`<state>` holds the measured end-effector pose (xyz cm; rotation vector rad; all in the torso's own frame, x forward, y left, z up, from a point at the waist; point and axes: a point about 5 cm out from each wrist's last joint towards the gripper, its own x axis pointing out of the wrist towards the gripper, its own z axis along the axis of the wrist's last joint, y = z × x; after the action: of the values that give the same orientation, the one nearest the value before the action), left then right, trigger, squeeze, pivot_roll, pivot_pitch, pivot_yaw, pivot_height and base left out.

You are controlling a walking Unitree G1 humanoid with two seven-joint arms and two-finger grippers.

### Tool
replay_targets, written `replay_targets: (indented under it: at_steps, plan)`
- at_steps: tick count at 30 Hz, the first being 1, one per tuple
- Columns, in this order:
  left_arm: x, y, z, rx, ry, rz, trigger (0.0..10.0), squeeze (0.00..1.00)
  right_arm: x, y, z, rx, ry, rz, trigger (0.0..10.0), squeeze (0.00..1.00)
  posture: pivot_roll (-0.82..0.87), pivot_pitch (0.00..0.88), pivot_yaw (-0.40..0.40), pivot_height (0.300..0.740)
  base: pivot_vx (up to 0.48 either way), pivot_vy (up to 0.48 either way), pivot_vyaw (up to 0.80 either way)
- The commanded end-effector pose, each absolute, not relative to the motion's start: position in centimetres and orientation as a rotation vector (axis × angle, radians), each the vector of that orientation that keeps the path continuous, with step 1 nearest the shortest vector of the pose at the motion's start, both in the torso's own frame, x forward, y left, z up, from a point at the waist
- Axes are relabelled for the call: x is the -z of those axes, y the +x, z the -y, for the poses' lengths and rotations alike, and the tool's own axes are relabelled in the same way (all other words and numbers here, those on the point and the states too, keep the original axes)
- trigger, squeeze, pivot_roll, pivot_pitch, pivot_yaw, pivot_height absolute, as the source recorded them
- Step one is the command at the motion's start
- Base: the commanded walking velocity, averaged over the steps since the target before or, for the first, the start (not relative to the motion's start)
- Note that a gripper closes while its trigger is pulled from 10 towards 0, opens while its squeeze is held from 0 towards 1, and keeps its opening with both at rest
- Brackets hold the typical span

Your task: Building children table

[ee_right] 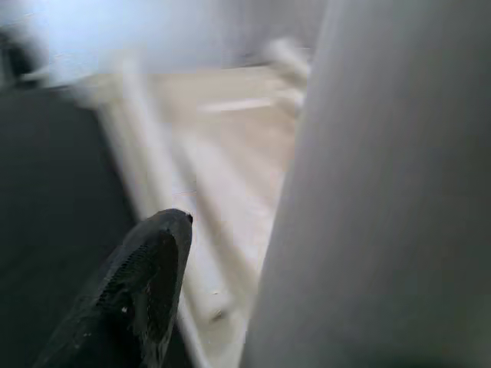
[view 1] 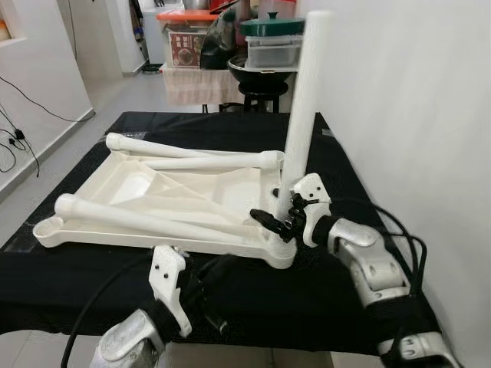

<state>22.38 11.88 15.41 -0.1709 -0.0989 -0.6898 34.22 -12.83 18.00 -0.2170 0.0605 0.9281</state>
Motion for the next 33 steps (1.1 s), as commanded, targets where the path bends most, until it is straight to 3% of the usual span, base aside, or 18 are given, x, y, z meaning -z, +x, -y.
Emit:
replay_targets:
  at_steps: [1,7,8,9,10,11,12,17,19,25,26,27,28,30,33]
  plan:
    - [-14.8,23.1,-12.1,0.682,-0.150,0.058,10.0,0.00,-19.0,34.2,11.9,-1.160,-0.277,-0.059,10.0,0.00,0.01,0.000,-0.035,0.740,0.000,0.000,0.00]
    - [-14.5,23.7,-11.7,0.692,-0.161,0.041,10.0,0.00,-19.5,35.6,12.9,-1.246,-0.227,-0.118,10.0,0.00,0.02,0.000,-0.033,0.740,0.000,0.000,0.00]
    - [-14.4,23.7,-11.5,0.695,-0.168,0.036,10.0,0.00,-19.5,36.5,13.3,-1.203,-0.216,-0.139,6.2,0.00,0.02,0.000,-0.035,0.740,0.000,0.000,0.00]
    - [-14.4,23.7,-11.5,0.695,-0.168,0.036,10.0,0.00,-19.5,36.5,13.3,-1.203,-0.216,-0.139,6.2,0.00,0.02,0.000,-0.035,0.740,0.000,0.000,0.00]
    - [-14.4,23.6,-11.4,0.697,-0.171,0.034,10.0,0.00,-19.4,36.7,13.3,-1.183,-0.220,-0.141,3.0,0.00,0.02,0.000,-0.035,0.740,0.000,0.000,0.00]
    - [-14.4,23.6,-11.4,0.697,-0.171,0.034,10.0,0.00,-19.4,36.7,13.3,-1.183,-0.220,-0.141,3.0,0.00,0.02,0.000,-0.035,0.740,0.000,0.000,0.00]
    - [-14.2,23.2,-11.4,0.693,-0.177,0.029,10.0,0.00,-19.2,36.8,13.5,-1.168,-0.199,-0.149,0.0,0.00,0.03,0.000,-0.038,0.740,0.000,0.000,0.00]
    - [-14.0,22.8,-11.4,0.686,-0.185,0.026,10.0,0.00,-18.7,36.8,13.7,-1.153,-0.177,-0.161,0.0,0.00,0.03,0.000,-0.040,0.740,0.000,0.000,0.00]
    - [-13.7,21.4,-11.7,0.664,-0.184,0.022,10.0,0.00,-15.5,35.6,15.8,-1.009,-0.178,-0.250,0.0,0.00,0.04,0.000,-0.040,0.740,0.000,0.000,0.00]
    - [-13.6,21.3,-12.0,0.660,-0.175,0.024,10.0,0.00,-13.6,34.2,16.9,-0.895,-0.196,-0.302,0.0,0.00,0.03,0.000,-0.036,0.740,0.000,0.000,0.00]
    - [-13.7,21.3,-12.1,0.661,-0.171,0.028,10.0,0.00,-12.8,33.7,16.9,-0.811,-0.175,-0.336,0.0,0.00,0.03,0.000,-0.040,0.740,0.000,0.000,0.00]
    - [-13.6,21.4,-12.2,0.663,-0.168,0.031,10.0,0.00,-12.3,33.6,17.2,-0.508,-0.127,-0.319,0.0,0.00,0.02,0.000,-0.036,0.740,0.000,0.000,0.00]
    - [-13.6,21.4,-12.2,0.663,-0.168,0.031,10.0,0.00,-12.3,33.6,17.2,-0.508,-0.127,-0.319,0.0,0.00,0.02,0.000,-0.036,0.740,0.000,0.000,0.00]
    - [-13.5,21.7,-12.1,0.664,-0.165,0.035,10.0,0.00,-11.3,30.7,16.9,-0.146,-0.034,-0.302,0.0,0.00,0.00,0.000,-0.019,0.740,0.000,0.000,0.00]
    - [-13.3,22.1,-12.1,0.660,-0.160,0.038,10.0,0.00,-12.5,30.8,16.4,-0.160,-0.093,-0.232,0.0,0.00,-0.02,0.000,0.009,0.740,0.000,0.000,0.00]
